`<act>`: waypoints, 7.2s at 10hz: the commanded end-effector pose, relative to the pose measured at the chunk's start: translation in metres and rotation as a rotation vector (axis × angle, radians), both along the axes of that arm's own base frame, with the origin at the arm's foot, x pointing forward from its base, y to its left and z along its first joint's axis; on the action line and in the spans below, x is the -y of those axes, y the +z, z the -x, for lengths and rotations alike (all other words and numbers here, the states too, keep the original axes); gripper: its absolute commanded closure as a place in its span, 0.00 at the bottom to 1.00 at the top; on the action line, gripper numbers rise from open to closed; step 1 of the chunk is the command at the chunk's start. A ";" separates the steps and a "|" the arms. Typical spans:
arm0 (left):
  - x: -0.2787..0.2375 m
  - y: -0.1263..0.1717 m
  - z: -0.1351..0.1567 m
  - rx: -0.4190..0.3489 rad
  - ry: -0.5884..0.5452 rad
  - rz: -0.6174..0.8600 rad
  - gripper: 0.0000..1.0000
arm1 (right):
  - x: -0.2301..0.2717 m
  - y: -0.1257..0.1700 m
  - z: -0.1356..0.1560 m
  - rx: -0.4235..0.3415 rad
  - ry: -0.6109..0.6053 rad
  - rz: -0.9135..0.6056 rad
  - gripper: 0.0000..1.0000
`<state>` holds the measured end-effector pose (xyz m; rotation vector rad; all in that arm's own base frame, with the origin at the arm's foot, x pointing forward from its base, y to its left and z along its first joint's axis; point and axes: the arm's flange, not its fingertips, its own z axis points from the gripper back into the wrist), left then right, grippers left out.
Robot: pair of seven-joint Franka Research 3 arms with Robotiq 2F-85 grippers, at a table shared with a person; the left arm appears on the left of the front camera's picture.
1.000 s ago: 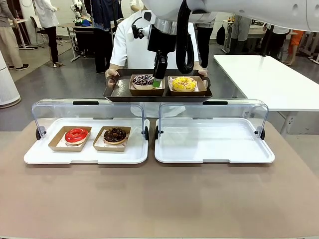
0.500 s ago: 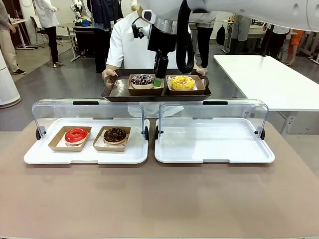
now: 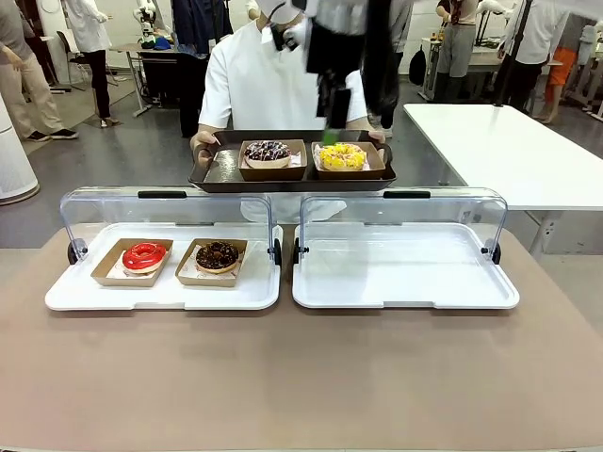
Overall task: Provide the desired donut to the person.
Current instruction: Place the picked Paper togo box onto the Handle tray extended by the person.
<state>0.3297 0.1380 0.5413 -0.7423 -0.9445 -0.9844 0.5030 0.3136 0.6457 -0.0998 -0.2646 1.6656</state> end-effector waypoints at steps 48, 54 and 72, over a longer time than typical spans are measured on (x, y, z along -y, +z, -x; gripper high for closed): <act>-0.001 0.000 -0.001 0.025 -0.007 0.014 0.00 | 0.541 -0.108 0.046 -0.001 -0.247 -0.957 0.00; -0.001 0.000 -0.001 0.025 -0.007 0.014 0.00 | 0.523 -0.145 0.037 -0.082 -0.296 -0.991 0.00; -0.001 0.000 -0.001 0.025 -0.007 0.014 0.00 | 0.527 -0.146 0.036 -0.088 -0.286 -0.971 0.00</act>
